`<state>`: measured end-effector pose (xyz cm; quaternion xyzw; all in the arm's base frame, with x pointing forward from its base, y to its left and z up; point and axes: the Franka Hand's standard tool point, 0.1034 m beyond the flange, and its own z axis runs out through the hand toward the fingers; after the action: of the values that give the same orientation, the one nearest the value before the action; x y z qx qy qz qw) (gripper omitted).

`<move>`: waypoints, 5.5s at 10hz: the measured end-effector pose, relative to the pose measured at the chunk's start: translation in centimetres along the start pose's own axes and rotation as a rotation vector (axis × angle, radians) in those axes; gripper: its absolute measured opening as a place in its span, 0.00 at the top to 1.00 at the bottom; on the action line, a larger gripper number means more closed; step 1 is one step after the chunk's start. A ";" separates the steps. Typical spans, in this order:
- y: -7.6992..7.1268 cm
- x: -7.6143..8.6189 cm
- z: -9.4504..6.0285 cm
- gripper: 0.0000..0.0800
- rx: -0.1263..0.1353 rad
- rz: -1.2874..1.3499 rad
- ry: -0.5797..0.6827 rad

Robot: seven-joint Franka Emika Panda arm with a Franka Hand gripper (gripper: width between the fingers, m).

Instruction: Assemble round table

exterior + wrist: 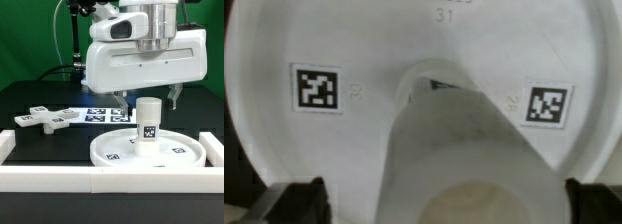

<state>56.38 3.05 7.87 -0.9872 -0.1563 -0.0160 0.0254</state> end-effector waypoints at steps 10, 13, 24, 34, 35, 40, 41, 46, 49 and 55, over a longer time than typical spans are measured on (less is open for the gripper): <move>-0.3 -0.1 0.2 0.49 0.012 0.239 0.010; -0.4 0.0 0.3 0.49 0.031 0.530 0.029; -0.2 -0.2 0.4 0.49 0.090 1.283 0.018; -0.9 -0.2 0.5 0.49 0.220 2.129 -0.048; -0.9 -0.2 0.5 0.40 0.219 2.099 -0.046; -1.0 0.2 0.5 0.19 0.206 1.751 -0.023; -1.0 0.2 0.5 0.19 0.204 1.681 -0.016; -1.2 0.9 0.2 0.19 0.131 1.148 -0.011; -1.2 0.8 0.3 0.19 0.129 0.941 0.001; -1.2 1.4 0.2 0.19 0.078 0.389 0.023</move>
Offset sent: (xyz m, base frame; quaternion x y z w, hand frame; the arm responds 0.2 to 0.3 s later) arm 0.0000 0.0000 0.0000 0.0000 0.0000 0.0000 1.0000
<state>57.31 4.60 7.74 -0.9969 0.0373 -0.0162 0.0680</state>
